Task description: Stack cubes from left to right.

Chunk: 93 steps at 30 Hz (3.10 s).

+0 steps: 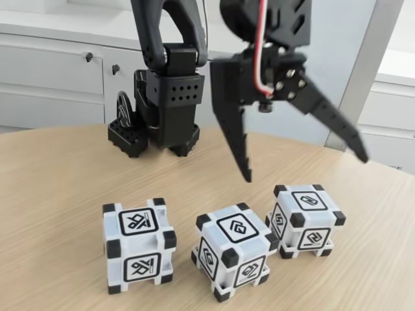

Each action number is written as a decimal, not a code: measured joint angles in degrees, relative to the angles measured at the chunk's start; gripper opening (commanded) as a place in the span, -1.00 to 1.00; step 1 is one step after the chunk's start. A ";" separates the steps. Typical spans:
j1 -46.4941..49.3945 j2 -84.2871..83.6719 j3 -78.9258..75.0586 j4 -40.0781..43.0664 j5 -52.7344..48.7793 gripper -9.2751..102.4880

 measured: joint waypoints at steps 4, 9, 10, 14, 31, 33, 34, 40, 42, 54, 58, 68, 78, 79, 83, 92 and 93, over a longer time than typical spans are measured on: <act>0.00 -3.08 -0.70 0.00 0.26 -0.05; 0.18 -8.26 -4.31 0.00 0.26 -0.05; 0.35 -9.23 -5.27 0.00 0.26 -0.05; 0.35 -13.01 -8.00 0.00 0.09 -0.05; 0.35 -17.67 -9.76 0.00 -13.27 -0.07; 0.35 -17.84 -9.76 0.00 -15.03 -0.10; 0.35 -17.93 -9.76 0.00 -15.64 -0.12; 0.09 -23.47 -10.20 -0.35 -15.82 -0.16; 0.09 -24.87 -10.20 -0.44 -15.82 -0.18; -0.18 -25.05 -10.20 -7.91 -10.63 -0.24; -3.16 -25.05 -10.20 -8.09 -10.63 -0.24; -4.31 -25.14 -10.20 -8.09 -12.48 -0.28; -4.66 -25.40 -10.20 -8.09 -11.43 -0.65; -4.57 -25.22 -10.28 -8.09 -11.25 -0.72; -4.66 -25.22 -10.28 -8.09 -9.32 -0.83; -4.66 -24.70 -10.28 -8.09 -4.92 -0.83; -4.66 -24.26 -10.28 -8.09 -3.43 -0.83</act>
